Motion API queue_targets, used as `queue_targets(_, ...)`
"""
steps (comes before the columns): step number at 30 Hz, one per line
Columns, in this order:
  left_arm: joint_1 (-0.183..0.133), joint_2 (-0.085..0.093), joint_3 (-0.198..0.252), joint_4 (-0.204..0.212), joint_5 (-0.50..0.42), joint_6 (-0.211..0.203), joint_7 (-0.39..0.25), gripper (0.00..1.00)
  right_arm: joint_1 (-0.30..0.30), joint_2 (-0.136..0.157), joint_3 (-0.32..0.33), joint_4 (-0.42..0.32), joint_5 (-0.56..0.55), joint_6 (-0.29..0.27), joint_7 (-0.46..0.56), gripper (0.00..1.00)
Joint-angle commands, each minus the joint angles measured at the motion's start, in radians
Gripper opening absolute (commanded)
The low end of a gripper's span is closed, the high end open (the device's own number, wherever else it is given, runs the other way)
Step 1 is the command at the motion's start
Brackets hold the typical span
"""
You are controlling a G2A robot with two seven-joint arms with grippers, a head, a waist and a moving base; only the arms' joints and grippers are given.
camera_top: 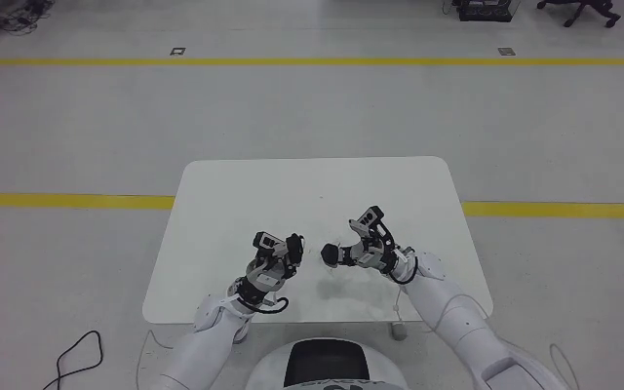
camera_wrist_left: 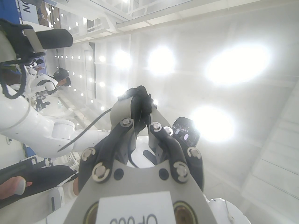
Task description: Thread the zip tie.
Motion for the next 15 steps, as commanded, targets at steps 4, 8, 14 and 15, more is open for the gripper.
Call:
queue_targets(4,0.045,0.007,-0.017,-0.076,0.001,0.003,-0.007,0.00,-0.054,0.018,0.044,-0.100,-0.035,-0.001,-0.035,1.00)
queue_targets(8,0.079,0.014,-0.040,-0.124,0.004,0.015,-0.006,0.00,-0.088,0.029,0.066,-0.159,-0.054,0.009,-0.057,1.00)
queue_targets(14,0.079,0.014,-0.040,-0.124,0.004,0.015,-0.006,0.00,-0.088,0.029,0.066,-0.159,-0.054,0.009,-0.057,1.00)
queue_targets(15,0.079,0.014,-0.040,-0.124,0.004,0.015,-0.006,0.00,-0.088,0.029,0.066,-0.159,-0.054,0.009,-0.057,1.00)
